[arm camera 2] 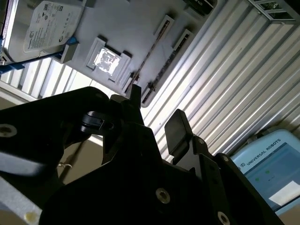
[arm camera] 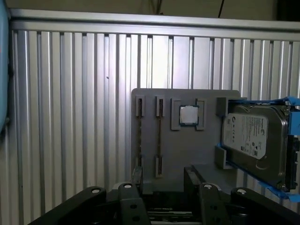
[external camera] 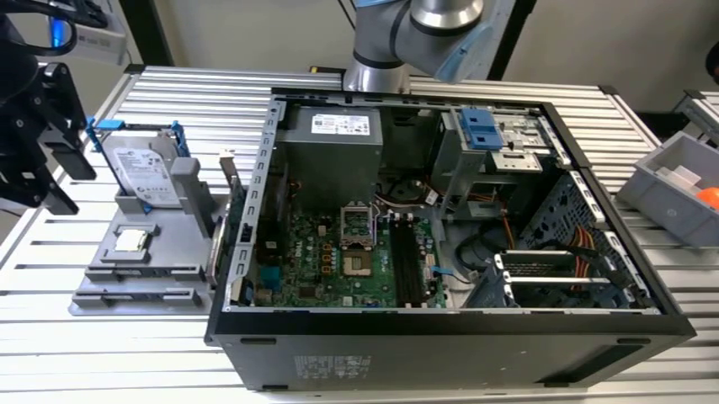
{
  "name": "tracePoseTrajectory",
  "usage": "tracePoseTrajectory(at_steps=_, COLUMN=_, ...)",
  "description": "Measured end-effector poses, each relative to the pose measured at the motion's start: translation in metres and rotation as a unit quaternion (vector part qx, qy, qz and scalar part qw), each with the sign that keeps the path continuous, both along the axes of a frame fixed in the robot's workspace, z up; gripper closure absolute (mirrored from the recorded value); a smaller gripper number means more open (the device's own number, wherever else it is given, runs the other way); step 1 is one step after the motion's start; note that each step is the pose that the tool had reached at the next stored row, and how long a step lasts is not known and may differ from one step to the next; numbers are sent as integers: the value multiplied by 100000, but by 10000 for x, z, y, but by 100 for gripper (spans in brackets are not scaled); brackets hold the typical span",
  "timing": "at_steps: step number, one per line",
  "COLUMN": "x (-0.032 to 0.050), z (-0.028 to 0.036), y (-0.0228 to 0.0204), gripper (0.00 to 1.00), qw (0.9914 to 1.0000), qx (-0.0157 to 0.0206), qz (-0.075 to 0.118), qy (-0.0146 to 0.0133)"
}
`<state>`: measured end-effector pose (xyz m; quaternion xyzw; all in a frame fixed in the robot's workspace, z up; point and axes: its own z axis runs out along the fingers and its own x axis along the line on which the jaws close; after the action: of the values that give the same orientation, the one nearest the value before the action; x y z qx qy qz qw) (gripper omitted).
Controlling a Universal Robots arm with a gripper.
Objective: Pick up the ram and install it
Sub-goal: 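Pick up the ram and move it above insertion slot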
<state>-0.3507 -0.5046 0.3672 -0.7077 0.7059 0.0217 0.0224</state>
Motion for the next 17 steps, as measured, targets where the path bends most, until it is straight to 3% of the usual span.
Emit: tracePoseTrajectory(at_steps=17, x=0, z=-82, y=-5, gripper=0, qw=100000, qx=-133, qz=-9, qy=74)
